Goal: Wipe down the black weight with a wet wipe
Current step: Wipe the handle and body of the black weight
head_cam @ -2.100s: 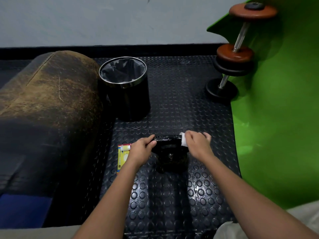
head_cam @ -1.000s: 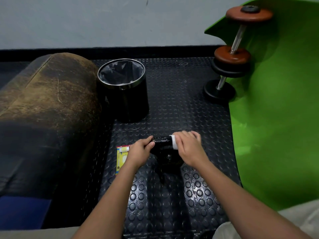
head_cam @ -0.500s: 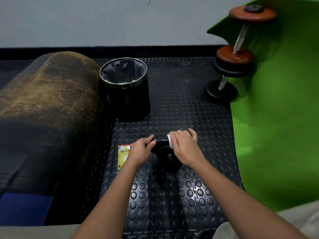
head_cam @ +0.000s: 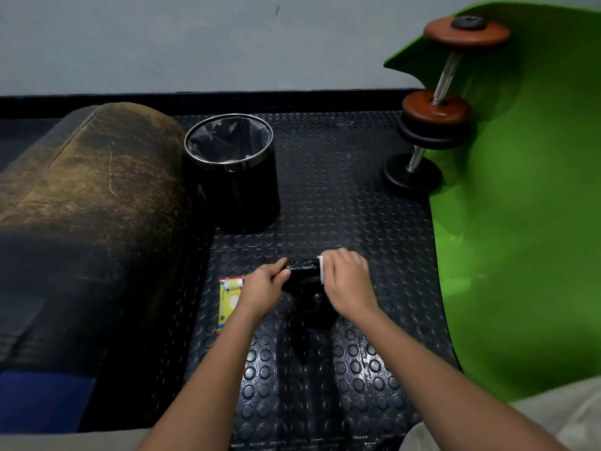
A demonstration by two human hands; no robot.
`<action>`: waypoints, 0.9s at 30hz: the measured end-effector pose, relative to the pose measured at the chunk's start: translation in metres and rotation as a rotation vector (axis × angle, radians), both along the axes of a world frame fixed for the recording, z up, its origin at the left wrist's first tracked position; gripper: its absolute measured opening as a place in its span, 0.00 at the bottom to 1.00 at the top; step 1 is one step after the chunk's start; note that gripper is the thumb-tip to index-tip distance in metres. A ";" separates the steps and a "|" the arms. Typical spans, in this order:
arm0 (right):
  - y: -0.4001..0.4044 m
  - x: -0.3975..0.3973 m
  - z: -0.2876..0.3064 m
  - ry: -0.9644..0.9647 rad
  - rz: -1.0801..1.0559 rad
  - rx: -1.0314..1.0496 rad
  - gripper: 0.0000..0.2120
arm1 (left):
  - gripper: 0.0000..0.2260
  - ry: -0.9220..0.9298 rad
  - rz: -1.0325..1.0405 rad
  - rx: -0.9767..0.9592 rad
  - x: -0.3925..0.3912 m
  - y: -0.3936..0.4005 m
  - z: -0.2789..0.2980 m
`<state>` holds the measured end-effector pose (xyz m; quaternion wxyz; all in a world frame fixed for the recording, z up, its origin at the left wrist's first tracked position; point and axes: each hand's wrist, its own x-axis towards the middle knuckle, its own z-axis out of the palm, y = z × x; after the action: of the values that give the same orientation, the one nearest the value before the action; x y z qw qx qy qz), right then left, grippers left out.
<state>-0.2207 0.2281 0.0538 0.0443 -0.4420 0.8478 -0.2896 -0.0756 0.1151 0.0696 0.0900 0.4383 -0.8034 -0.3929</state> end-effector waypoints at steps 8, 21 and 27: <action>0.017 -0.016 -0.013 -0.182 -0.128 -0.106 0.17 | 0.19 0.017 -0.014 0.024 0.000 0.000 -0.001; 0.007 -0.002 -0.001 0.120 0.111 0.016 0.18 | 0.19 0.017 0.001 0.026 0.000 0.000 0.000; 0.015 -0.017 -0.008 -0.204 -0.222 -0.045 0.21 | 0.19 0.020 -0.012 0.039 0.001 0.001 0.000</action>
<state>-0.2375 0.2427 0.0462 0.0880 -0.3148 0.8757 -0.3553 -0.0741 0.1157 0.0692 0.0871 0.4310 -0.7973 -0.4134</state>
